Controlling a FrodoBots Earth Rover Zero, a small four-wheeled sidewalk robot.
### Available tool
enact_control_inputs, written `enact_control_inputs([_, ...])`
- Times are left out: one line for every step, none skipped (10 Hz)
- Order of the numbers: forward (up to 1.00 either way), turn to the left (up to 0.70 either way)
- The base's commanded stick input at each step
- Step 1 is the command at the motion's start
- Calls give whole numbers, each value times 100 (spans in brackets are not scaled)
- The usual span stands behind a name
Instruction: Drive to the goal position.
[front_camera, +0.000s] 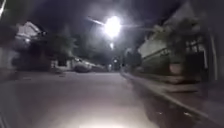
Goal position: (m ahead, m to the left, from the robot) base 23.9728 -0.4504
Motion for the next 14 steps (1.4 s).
enact_control_inputs([70, -34])
enact_control_inputs([70, -15])
enact_control_inputs([70, 0])
enact_control_inputs([70, 0])
enact_control_inputs([70, 0])
enact_control_inputs([70, 0])
enact_control_inputs([70, 0])
enact_control_inputs([70, 0])
enact_control_inputs([70, 0])
enact_control_inputs([70, 0])
enact_control_inputs([70, 0])
enact_control_inputs([70, 0])
enact_control_inputs([70, 0])
enact_control_inputs([70, 0])
